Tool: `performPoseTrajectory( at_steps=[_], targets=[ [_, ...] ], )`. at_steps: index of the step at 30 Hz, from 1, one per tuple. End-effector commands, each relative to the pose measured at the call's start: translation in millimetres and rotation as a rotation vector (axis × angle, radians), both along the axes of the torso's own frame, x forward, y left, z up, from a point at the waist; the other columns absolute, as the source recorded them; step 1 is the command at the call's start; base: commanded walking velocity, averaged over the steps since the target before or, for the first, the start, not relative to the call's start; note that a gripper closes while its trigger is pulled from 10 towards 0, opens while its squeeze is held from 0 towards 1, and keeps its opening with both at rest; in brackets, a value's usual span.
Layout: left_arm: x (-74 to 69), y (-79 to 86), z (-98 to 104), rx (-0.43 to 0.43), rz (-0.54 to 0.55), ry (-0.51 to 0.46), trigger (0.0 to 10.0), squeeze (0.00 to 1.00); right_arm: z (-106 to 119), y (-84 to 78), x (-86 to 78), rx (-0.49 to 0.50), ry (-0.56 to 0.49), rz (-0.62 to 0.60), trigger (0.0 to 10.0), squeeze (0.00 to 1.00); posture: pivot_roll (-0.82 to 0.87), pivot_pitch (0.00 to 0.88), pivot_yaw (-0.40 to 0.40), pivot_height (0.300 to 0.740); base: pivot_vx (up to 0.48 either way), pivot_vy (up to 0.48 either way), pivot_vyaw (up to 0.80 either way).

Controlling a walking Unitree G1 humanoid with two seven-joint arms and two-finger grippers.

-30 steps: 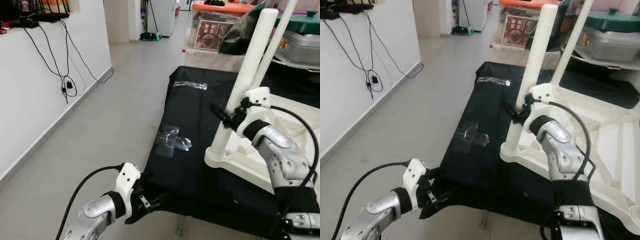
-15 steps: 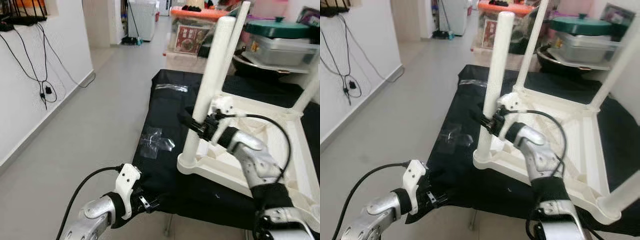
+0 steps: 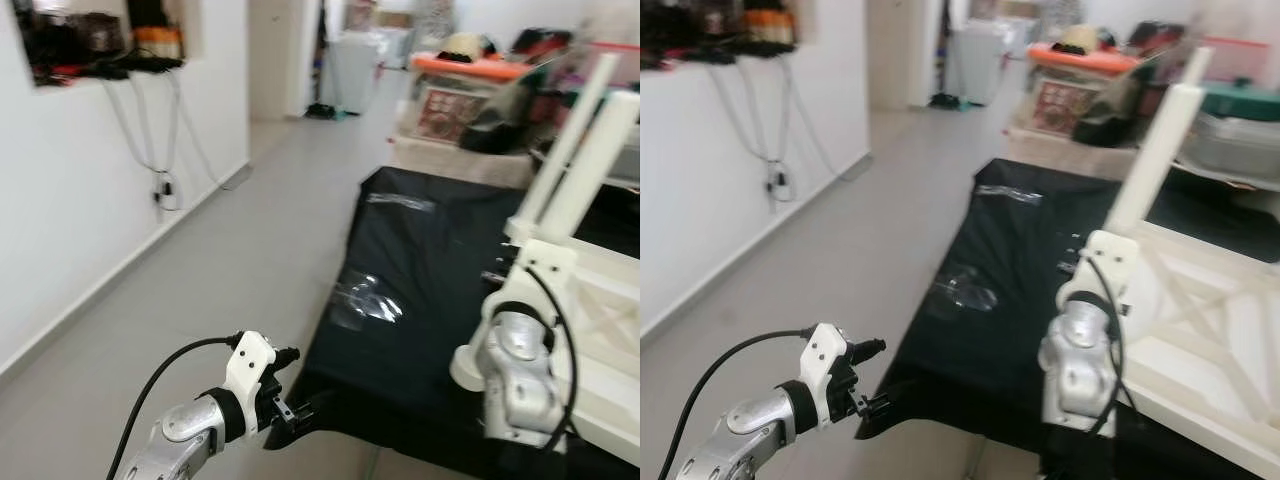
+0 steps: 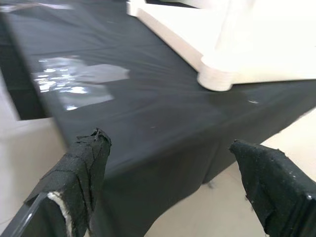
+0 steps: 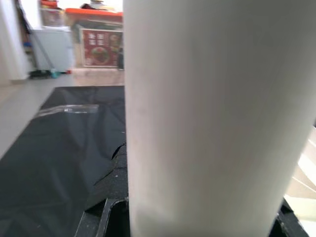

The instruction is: Building children table

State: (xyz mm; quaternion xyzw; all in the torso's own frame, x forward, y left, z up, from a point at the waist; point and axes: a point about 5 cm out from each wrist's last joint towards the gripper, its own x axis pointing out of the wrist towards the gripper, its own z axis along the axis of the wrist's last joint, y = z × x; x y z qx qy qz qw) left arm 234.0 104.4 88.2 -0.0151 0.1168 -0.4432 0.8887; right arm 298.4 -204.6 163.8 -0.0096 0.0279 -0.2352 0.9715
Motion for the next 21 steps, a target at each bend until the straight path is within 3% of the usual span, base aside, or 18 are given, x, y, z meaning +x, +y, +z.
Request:
performPoseTrajectory(
  at_steps=[1, 2, 5, 6, 7, 8, 9, 11, 13, 14, 15, 16, 17, 18, 19, 20, 21],
  targets=[
    [-1.2, -4.1, 0, 0.001, -0.020, 0.003, 10.0, 0.00, -31, 14.4, -2.7, 0.009, 0.145, 0.108, 10.0, 0.01, -0.03, 0.000, -0.056, 0.740, 0.000, 0.000, 0.00],
    [0.0, -5.0, 1, 0.001, -0.022, 0.001, 10.0, 0.00, -18, 24.4, 4.7, 0.015, 0.076, 0.213, 10.0, 1.00, -0.02, 0.000, -0.059, 0.740, 0.000, 0.000, 0.00],
    [1.7, -5.5, 1, 0.000, -0.022, -0.003, 10.0, 0.00, -2, 34.7, 15.8, 0.032, 0.011, 0.313, 10.0, 1.00, -0.02, 0.000, -0.061, 0.740, 0.000, 0.000, 0.00],
    [3.1, -5.1, 2, -0.001, -0.020, -0.007, 10.0, 0.00, 14, 37.1, 26.4, 0.052, -0.048, 0.405, 10.0, 0.23, -0.02, 0.000, -0.062, 0.740, 0.000, 0.000, 0.00],
    [3.3, -4.4, 2, -0.001, -0.018, -0.008, 10.0, 0.00, 28, 35.8, 33.5, 0.067, -0.084, 0.502, 10.0, 0.00, -0.02, 0.000, -0.062, 0.740, 0.000, 0.000, 0.00],
    [3.3, -4.4, 2, -0.001, -0.018, -0.008, 10.0, 0.00, 28, 35.8, 33.5, 0.067, -0.084, 0.502, 10.0, 0.00, -0.02, 0.000, -0.062, 0.740, 0.000, 0.000, 0.00],
    [2.5, -4.0, 2, -0.001, -0.017, -0.008, 10.0, 0.00, 42, 32.7, 37.2, 0.073, -0.127, 0.627, 10.0, 0.00, -0.02, 0.000, -0.064, 0.740, 0.000, 0.000, 0.00],
    [2.5, -4.0, 2, -0.001, -0.017, -0.008, 10.0, 0.00, 42, 32.7, 37.2, 0.073, -0.127, 0.627, 10.0, 0.00, -0.02, 0.000, -0.064, 0.740, 0.000, 0.000, 0.00],
    [1.9, -4.8, 1, -0.002, -0.016, -0.009, 10.0, 0.00, 53, 28.9, 34.9, 0.024, -0.155, 0.875, 10.0, 0.00, -0.01, 0.000, -0.073, 0.740, 0.000, 0.000, 0.00],
    [1.9, -4.8, 1, -0.002, -0.016, -0.009, 10.0, 0.00, 53, 28.9, 34.9, 0.024, -0.155, 0.875, 10.0, 0.00, -0.01, 0.000, -0.073, 0.740, 0.000, 0.000, 0.00],
    [2.4, -5.6, 1, -0.003, -0.015, -0.011, 10.0, 0.00, 52, 28.1, 33.6, 0.005, -0.151, 0.969, 10.0, 0.00, -0.01, 0.000, -0.076, 0.740, 0.000, 0.000, 0.00],
    [2.4, -5.6, 1, -0.003, -0.015, -0.011, 10.0, 0.00, 52, 28.1, 33.6, 0.005, -0.151, 0.969, 10.0, 0.00, -0.01, 0.000, -0.076, 0.740, 0.000, 0.000, 0.00],
    [3.3, -6.3, 2, -0.003, -0.014, -0.014, 10.0, 0.00, 49, 29.5, 33.3, -0.019, -0.133, 1.045, 10.0, 0.00, 0.00, 0.000, -0.078, 0.740, 0.000, 0.000, 0.00],
    [4.3, -6.4, 2, -0.001, -0.012, -0.017, 10.0, 0.00, 43, 33.5, 34.6, -0.010, -0.112, 1.117, 8.3, 0.00, 0.01, 0.000, -0.083, 0.740, 0.000, 0.000, 0.00],
    [4.3, -6.4, 2, -0.001, -0.012, -0.017, 10.0, 0.00, 43, 33.5, 34.6, -0.010, -0.112, 1.117, 8.3, 0.00, 0.01, 0.000, -0.083, 0.740, 0.000, 0.000, 0.00],
    [4.7, -5.9, 3, 0.000, -0.010, -0.019, 10.0, 0.00, 37, 38.9, 36.3, 0.002, -0.098, 1.159, 3.9, 0.00, 0.01, 0.000, -0.085, 0.740, 0.000, 0.000, 0.00],
    [4.7, -5.9, 3, 0.000, -0.010, -0.019, 10.0, 0.00, 37, 38.9, 36.3, 0.002, -0.098, 1.159, 3.9, 0.00, 0.01, 0.000, -0.085, 0.740, 0.000, 0.000, 0.00]
  ],
)
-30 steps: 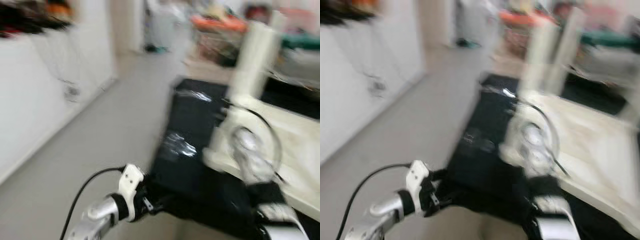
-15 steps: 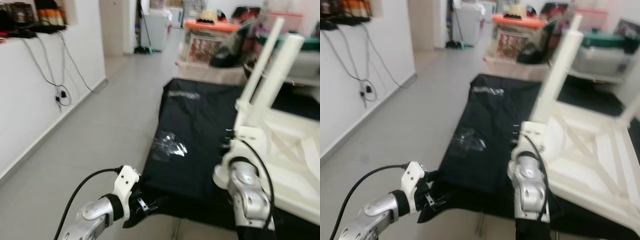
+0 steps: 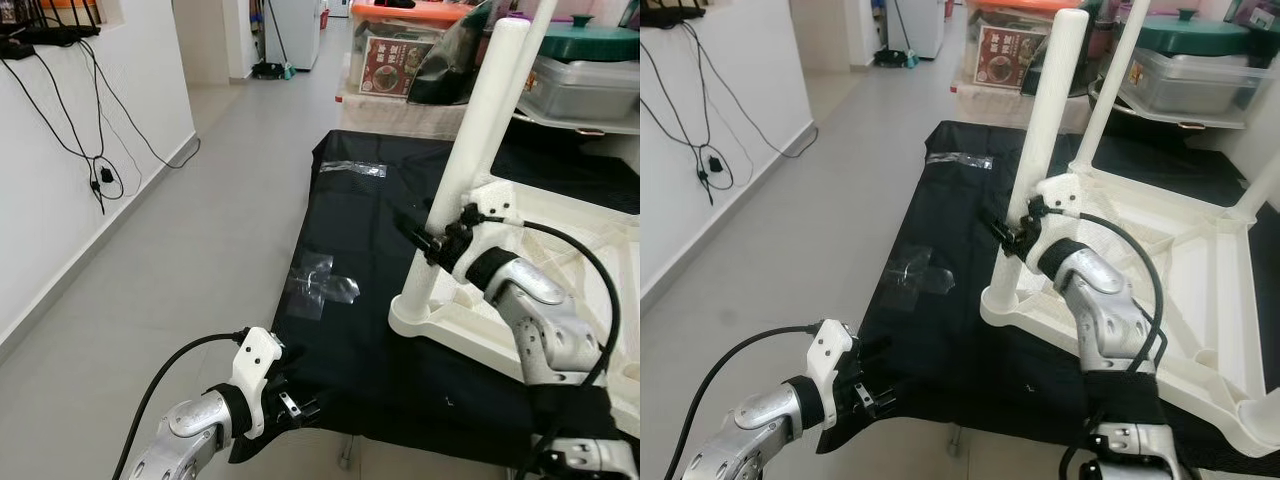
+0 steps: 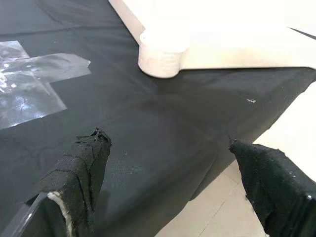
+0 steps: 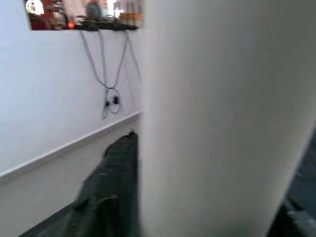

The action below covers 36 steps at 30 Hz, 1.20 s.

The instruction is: Building children table

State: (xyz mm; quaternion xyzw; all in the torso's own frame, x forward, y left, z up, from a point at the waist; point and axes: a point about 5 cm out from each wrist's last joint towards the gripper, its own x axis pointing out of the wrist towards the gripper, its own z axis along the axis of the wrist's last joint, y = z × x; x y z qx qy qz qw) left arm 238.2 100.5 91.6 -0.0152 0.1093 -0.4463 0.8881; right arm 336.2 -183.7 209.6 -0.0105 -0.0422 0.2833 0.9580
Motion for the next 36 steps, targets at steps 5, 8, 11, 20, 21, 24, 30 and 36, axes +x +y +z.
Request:
performPoseTrajectory(
  at_steps=[5, 8, 11, 20, 21, 24, 30, 36],
  targets=[
    [-1.0, 1.3, -1, 0.014, 0.003, -0.007, 10.0, 0.00, -43, 18.1, 24.4, -0.087, 0.176, -0.243, 0.0, 0.00, 0.02, 0.000, -0.091, 0.740, 0.000, 0.000, 0.00],
    [-1.7, 1.1, -1, 0.013, 0.005, -0.005, 10.0, 0.00, -74, -26.6, 25.8, -0.093, 0.379, -0.856, 0.0, 0.00, 0.02, 0.000, -0.087, 0.740, 0.000, 0.000, 0.00],
    [-2.7, -1.0, -1, 0.011, 0.002, -0.003, 10.0, 0.00, -98, -48.4, 4.6, -0.131, 0.455, -1.122, 0.0, 0.00, 0.02, 0.000, -0.082, 0.740, 0.000, 0.000, 0.00],
    [-3.1, -0.7, -2, 0.017, -0.022, 0.006, 10.0, 0.00, -89, -6.9, -17.7, -0.142, 0.310, -0.961, 10.0, 0.00, -0.01, 0.000, -0.057, 0.740, 0.000, 0.000, 0.00],
    [-3.1, -0.7, -2, 0.017, -0.022, 0.006, 10.0, 0.00, -89, -6.9, -17.7, -0.142, 0.310, -0.961, 10.0, 0.00, -0.01, 0.000, -0.057, 0.740, 0.000, 0.000, 0.00],
    [-2.1, -1.8, -1, 0.015, -0.024, 0.004, 10.0, 0.00, -82, 8.8, -15.2, -0.116, 0.262, -0.849, 10.0, 0.00, -0.01, 0.000, -0.057, 0.740, 0.000, 0.000, 0.00],
    [-3.0, -1.8, -1, 0.012, -0.027, 0.005, 10.0, 0.00, -32, 27.3, 0.0, 0.021, 0.068, -0.486, 10.0, 0.00, -0.02, 0.000, -0.056, 0.740, 0.000, 0.000, 0.00],
    [-1.4, -4.3, -1, 0.008, -0.026, 0.001, 10.0, 0.00, 10, 0.6, 9.3, 0.054, -0.045, -0.173, 10.0, 0.00, 0.00, 0.000, -0.067, 0.740, 0.000, 0.000, 0.00]
  ],
)
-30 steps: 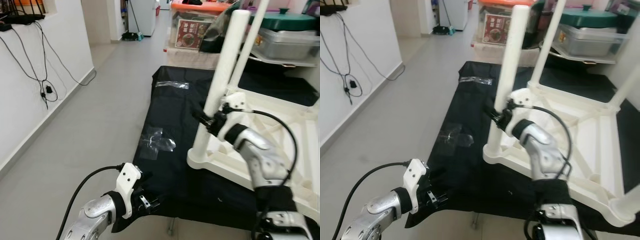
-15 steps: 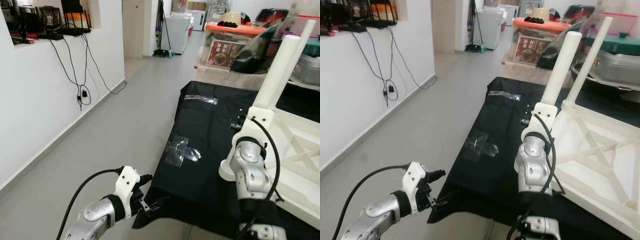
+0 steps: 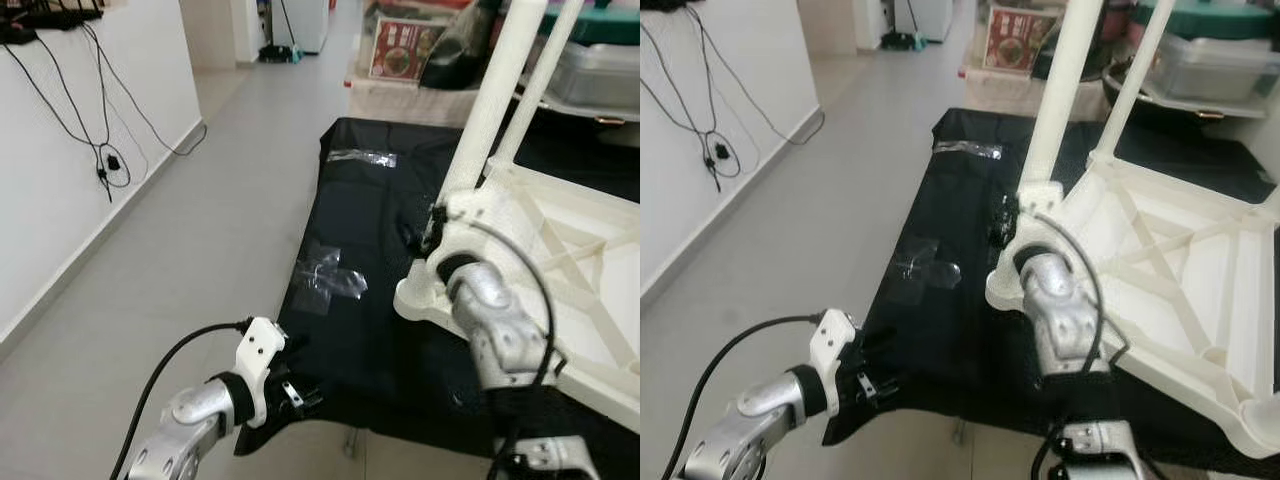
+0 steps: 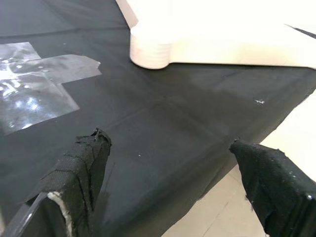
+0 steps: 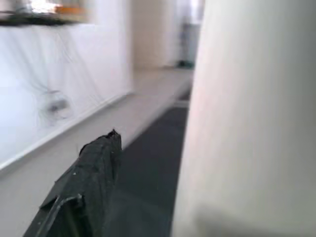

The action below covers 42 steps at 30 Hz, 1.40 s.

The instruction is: Building children table

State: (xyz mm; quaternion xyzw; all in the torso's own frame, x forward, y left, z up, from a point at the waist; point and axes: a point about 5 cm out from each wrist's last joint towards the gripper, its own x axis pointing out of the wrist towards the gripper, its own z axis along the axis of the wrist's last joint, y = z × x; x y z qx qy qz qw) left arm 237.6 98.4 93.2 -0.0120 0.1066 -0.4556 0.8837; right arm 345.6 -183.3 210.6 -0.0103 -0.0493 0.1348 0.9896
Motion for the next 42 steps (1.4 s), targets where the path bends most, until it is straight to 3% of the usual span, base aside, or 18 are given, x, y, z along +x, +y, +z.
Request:
performPoseTrajectory(
  at_steps=[1, 2, 4, 5, 6, 8, 9, 13, 15, 16, 17, 19, 24, 25, 29, 30, 35, 42],
  targets=[
    [-0.9, -2.2, -3, 0.007, -0.004, 0.008, 10.0, 0.00, 9, 0.2, -0.1, 0.031, -0.038, 0.130, 10.0, 0.00, 0.00, 0.000, -0.067, 0.740, 0.000, 0.000, 0.00],
    [-0.9, -2.3, -2, 0.006, -0.004, 0.007, 10.0, 0.00, 14, -0.5, -0.5, 0.030, -0.056, 0.208, 10.0, 0.00, 0.00, 0.000, -0.067, 0.740, 0.000, 0.000, 0.00],
    [-1.2, -0.7, -4, 0.012, -0.002, 0.007, 10.0, 0.00, 13, 6.9, -3.9, 0.006, -0.059, 0.348, 6.9, 0.00, 0.00, 0.000, -0.076, 0.740, 0.000, 0.000, 0.00],
    [-1.2, -0.7, -4, 0.012, -0.002, 0.007, 10.0, 0.00, 13, 6.9, -3.9, 0.006, -0.059, 0.348, 6.9, 0.00, 0.00, 0.000, -0.076, 0.740, 0.000, 0.000, 0.00],
    [-1.0, 0.3, -4, 0.016, 0.000, 0.007, 10.0, 0.00, 7, 16.0, -7.8, -0.005, -0.040, 0.452, 2.6, 0.00, 0.01, 0.000, -0.080, 0.740, 0.000, 0.000, 0.00],
    [-0.8, 0.5, -4, 0.017, 0.001, 0.006, 10.0, 0.00, 4, 19.5, -9.3, -0.002, -0.031, 0.487, 2.6, 0.00, 0.01, 0.000, -0.080, 0.740, 0.000, 0.000, 0.00],
    [-0.3, 0.6, -3, 0.017, 0.004, 0.002, 10.0, 0.00, 0, 22.6, -8.4, -0.006, -0.018, 0.494, 0.0, 0.00, 0.02, 0.000, -0.088, 0.740, 0.000, 0.000, 0.00],
    [0.5, 0.6, -3, 0.016, 0.008, -0.001, 10.0, 0.00, -12, 22.2, 2.3, -0.041, 0.044, 0.374, 0.0, 0.00, 0.02, 0.000, -0.090, 0.740, 0.000, 0.000, 0.00],
    [0.9, 0.1, -2, 0.013, 0.015, -0.005, 10.0, 0.00, -46, -14.4, 27.2, -0.029, 0.255, -0.234, 0.0, 0.00, 0.03, 0.000, -0.093, 0.740, 0.000, 0.000, 0.00],
    [0.2, 0.1, -2, 0.013, 0.016, -0.004, 10.0, 0.00, -66, -35.5, 21.7, -0.041, 0.348, -0.542, 0.0, 0.00, 0.03, 0.000, -0.093, 0.740, 0.000, 0.000, 0.00],
    [0.2, 0.1, -2, 0.013, 0.016, -0.004, 10.0, 0.00, -66, -35.5, 21.7, -0.041, 0.348, -0.542, 0.0, 0.00, 0.03, 0.000, -0.093, 0.740, 0.000, 0.000, 0.00],
    [-0.9, 0.5, -3, 0.014, 0.016, -0.001, 10.0, 0.00, -86, -52.0, 4.4, -0.054, 0.417, -0.818, 0.0, 0.00, 0.02, 0.000, -0.091, 0.740, 0.000, 0.000, 0.00],
    [-0.3, 1.6, -3, 0.016, 0.014, 0.000, 10.0, 0.00, -94, -29.4, -10.1, -0.040, 0.403, -0.756, 0.0, 0.00, 0.01, 0.000, -0.079, 0.740, 0.000, 0.000, 0.00],
    [0.6, 1.4, -3, 0.017, 0.012, -0.001, 10.0, 0.00, -87, -19.6, -8.5, -0.046, 0.362, -0.681, 10.0, 0.00, 0.01, 0.000, -0.076, 0.740, 0.000, 0.000, 0.00],
    [1.3, 1.0, -3, 0.019, 0.007, -0.002, 10.0, 0.00, -74, -8.0, -5.4, -0.025, 0.288, -0.581, 10.0, 0.00, 0.00, 0.000, -0.069, 0.740, 0.000, 0.000, 0.00],
    [1.3, 1.5, -4, 0.020, 0.006, -0.002, 10.0, 0.00, -61, -5.1, -5.2, -0.006, 0.200, -0.543, 10.0, 1.00, 0.00, 0.000, -0.072, 0.740, 0.000, 0.000, 0.00],
    [1.1, 3.2, -5, 0.023, 0.011, 0.000, 10.0, 0.00, -38, 1.6, -1.5, -0.002, 0.088, -0.521, 10.0, 1.00, -0.01, 0.000, -0.073, 0.740, 0.000, 0.000, 0.00],
    [-1.5, 4.2, -4, 0.019, 0.059, -0.006, 10.0, 0.00, -16, 15.8, -26.9, -0.060, -0.033, -0.431, 10.0, 1.00, -0.02, 0.000, -0.074, 0.740, 0.000, 0.000, 0.00]
  ],
)
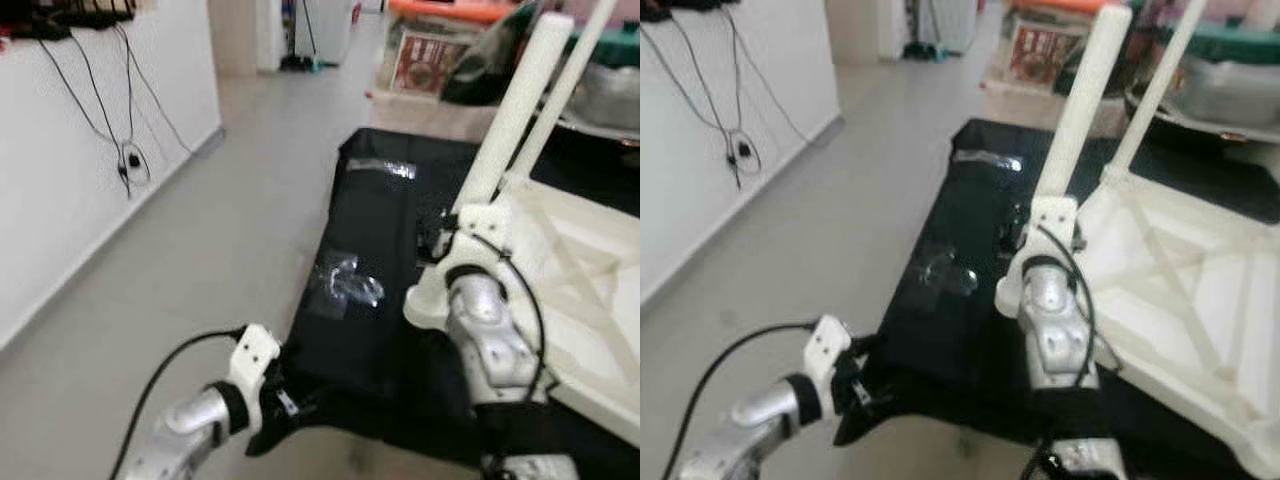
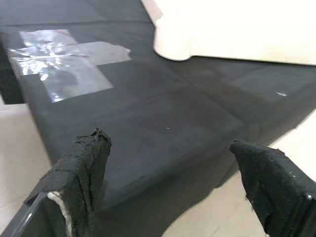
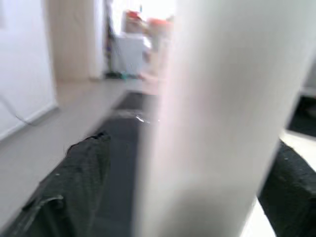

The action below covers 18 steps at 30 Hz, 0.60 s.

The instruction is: Building children table

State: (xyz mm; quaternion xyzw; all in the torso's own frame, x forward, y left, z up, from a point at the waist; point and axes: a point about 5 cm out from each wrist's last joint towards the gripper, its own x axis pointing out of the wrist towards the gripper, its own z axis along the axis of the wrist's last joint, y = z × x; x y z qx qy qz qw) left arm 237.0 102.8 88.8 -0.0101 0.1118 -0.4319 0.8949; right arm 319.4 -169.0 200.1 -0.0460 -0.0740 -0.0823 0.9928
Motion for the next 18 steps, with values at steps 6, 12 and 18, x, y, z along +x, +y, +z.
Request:
performPoseTrajectory(
  at_steps=[6, 12, 18],
  targets=[
    [2.3, 15.4, 0, 0.020, 0.147, -0.026, 10.0, 0.00, -12, 15.5, -37.2, -0.057, 0.043, 0.115, 10.0, 1.00, -0.04, 0.000, -0.062, 0.740, 0.000, 0.000, 0.00],
    [7.4, 23.2, 1, 0.025, 0.292, -0.043, 10.0, 0.00, -23, 12.8, -63.2, -0.065, 0.103, 0.189, 10.0, 1.00, -0.05, 0.000, -0.048, 0.740, 0.000, 0.000, 0.00],
    [11.3, 37.0, 4, 0.058, 0.452, -0.062, 10.0, 0.00, -61, -3.4, -72.9, -0.109, 0.403, 0.076, 10.0, 0.00, -0.06, 0.000, -0.040, 0.740, 0.000, 0.000, 0.00]
  ],
)
